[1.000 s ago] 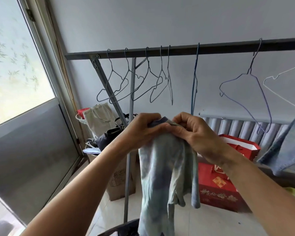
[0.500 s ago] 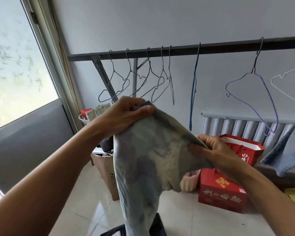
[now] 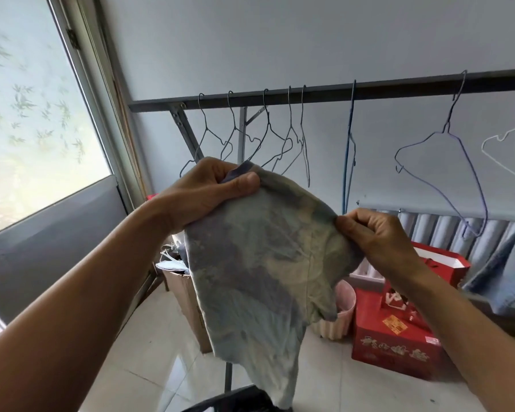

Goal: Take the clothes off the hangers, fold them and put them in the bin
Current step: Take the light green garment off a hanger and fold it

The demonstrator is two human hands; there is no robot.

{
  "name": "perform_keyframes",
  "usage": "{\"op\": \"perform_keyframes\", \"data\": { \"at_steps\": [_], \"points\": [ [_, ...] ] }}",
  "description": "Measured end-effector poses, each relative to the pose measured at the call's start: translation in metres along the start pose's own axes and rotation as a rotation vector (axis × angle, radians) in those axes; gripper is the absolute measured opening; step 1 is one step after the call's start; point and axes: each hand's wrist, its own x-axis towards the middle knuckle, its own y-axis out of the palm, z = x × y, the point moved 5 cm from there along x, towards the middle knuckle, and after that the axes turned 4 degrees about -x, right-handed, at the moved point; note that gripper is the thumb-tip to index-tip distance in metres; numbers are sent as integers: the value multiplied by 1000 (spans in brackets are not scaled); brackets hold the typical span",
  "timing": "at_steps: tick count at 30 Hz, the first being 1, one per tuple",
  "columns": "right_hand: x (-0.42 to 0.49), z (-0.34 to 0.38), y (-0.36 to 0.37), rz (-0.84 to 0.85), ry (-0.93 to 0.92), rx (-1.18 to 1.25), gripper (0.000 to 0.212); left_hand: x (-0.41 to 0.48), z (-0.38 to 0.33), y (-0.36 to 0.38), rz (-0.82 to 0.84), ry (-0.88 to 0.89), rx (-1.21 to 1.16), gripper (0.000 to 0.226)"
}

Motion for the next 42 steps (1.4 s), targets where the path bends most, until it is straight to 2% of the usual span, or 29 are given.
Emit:
{"op": "perform_keyframes", "data": {
  "at_steps": [2,5,7,9,10,12,14,15,17,23,25,27,30,32,35,37,39,42],
  "points": [
    [3,3,7,-8,-31,-61,17,1,-6,4,34,15,-51,51],
    [4,7,21,-36,-51,-207,15,3,-10,8,27,5,-85,34],
    [0,14,26,-113,-80,-298,18,4,-9,11,-5,-15,-65,31],
    [-6,23,29,-154,-99,-226,12,5,-7,11,-38,-36,-43,32],
    [-9,25,32,-119,-89,-122,15,4,-7,11,-47,-46,-39,31],
    [-16,31,45,87,-41,95,39,3,-6,11,-48,-55,-38,30],
    [-24,35,62,334,10,174,65,3,-8,13,-38,-49,-29,29],
    [-30,35,71,423,19,166,71,4,-8,12,-38,-47,-21,29],
    [-37,35,80,484,14,161,59,5,-9,12,-36,-36,7,29],
    [-41,27,83,431,84,152,12,7,-10,2,-54,-24,81,28],
    [-40,24,83,425,130,162,11,8,-6,-3,-103,-38,78,24],
    [-39,24,82,409,155,187,24,8,2,-10,-202,-60,-7,21],
    [-35,25,80,396,171,256,32,-3,30,-11,-301,-137,-420,48],
    [-32,25,78,397,193,325,27,-17,55,2,-275,-214,-708,68],
    [-29,28,75,387,234,416,21,-47,86,40,-150,-349,-949,87],
    [-28,27,74,377,265,451,18,-67,100,61,-155,-495,-985,92],
    [-29,24,73,376,293,454,17,-79,104,73,-184,-565,-971,86],
    [-33,20,73,379,321,471,16,-77,102,66,-328,-397,-878,60]
  ]
}}
